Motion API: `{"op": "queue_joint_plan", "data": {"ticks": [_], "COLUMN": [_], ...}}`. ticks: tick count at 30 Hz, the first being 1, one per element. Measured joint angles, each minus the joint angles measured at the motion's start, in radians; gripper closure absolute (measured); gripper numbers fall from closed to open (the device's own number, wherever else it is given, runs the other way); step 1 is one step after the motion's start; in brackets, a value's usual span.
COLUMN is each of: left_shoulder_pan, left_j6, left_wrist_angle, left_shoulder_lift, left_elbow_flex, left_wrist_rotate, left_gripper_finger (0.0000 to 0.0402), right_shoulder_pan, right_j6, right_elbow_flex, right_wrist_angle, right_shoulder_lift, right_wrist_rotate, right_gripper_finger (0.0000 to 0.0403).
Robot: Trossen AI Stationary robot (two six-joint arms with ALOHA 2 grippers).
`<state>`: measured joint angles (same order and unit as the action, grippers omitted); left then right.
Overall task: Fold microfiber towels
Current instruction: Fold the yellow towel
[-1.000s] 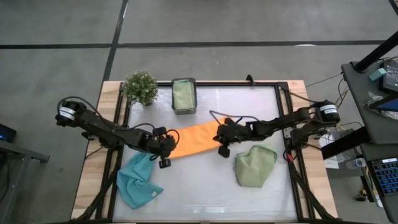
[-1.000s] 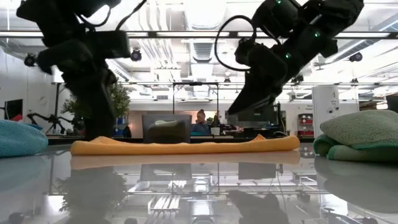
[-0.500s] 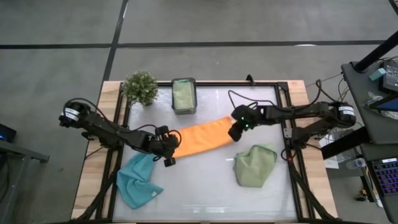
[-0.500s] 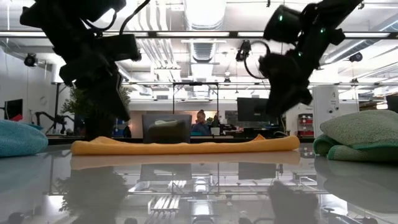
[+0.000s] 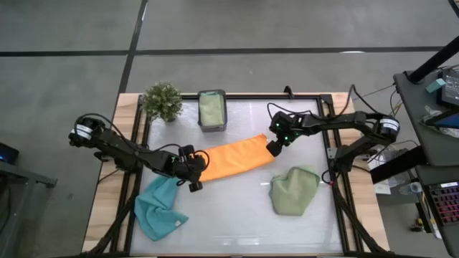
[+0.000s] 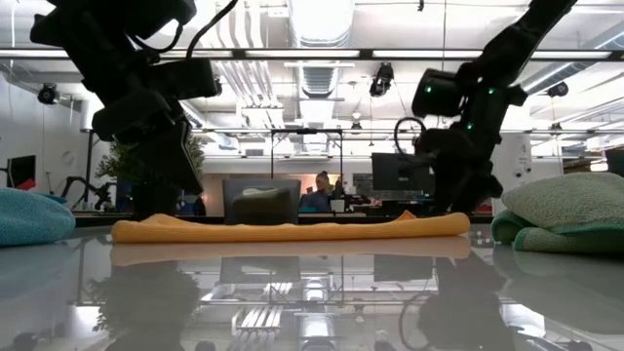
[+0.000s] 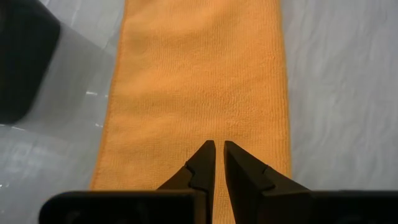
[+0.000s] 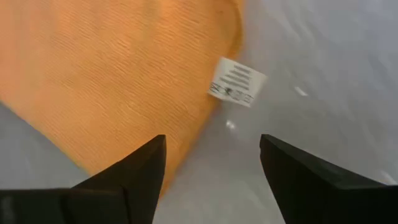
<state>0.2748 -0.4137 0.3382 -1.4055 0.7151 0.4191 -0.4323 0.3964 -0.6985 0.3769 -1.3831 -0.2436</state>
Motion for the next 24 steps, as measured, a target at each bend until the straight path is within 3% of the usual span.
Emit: {"op": "queue_joint_plan", "data": {"ticks": [6, 11, 15, 19, 24], "left_shoulder_pan": [0.0, 0.0, 0.0, 0.0, 0.0], "left_j6": [0.0, 0.0, 0.0, 0.0, 0.001], "left_wrist_angle": [-0.001, -0.009, -0.012, -0.017, -0.017], "left_shoulder_lift": [0.0, 0.0, 0.0, 0.0, 0.0], "left_elbow_flex": [-0.001, -0.002, -0.002, -0.002, -0.002], "left_wrist_rotate": [0.006, 0.006, 0.006, 0.006, 0.006], "left_gripper_finger": [0.0382, 0.0382, 0.0382, 0.0382, 0.0382], "right_shoulder_pan": [-0.015, -0.013, -0.013, -0.013, -0.014], "right_j6": [-0.032, -0.017, 0.001, 0.001, 0.012], "right_elbow_flex": [-0.005, -0.003, -0.002, 0.001, 0.001], "right_wrist_angle": [-0.092, -0.232, -0.282, -0.277, -0.279], "right_shoulder_lift": [-0.088, -0.143, -0.156, -0.14, -0.124], "right_wrist_rotate": [-0.054, -0.242, -0.273, -0.262, -0.249], "right_gripper_finger": [0.0145, 0.0145, 0.0146, 0.0173, 0.0234]}}
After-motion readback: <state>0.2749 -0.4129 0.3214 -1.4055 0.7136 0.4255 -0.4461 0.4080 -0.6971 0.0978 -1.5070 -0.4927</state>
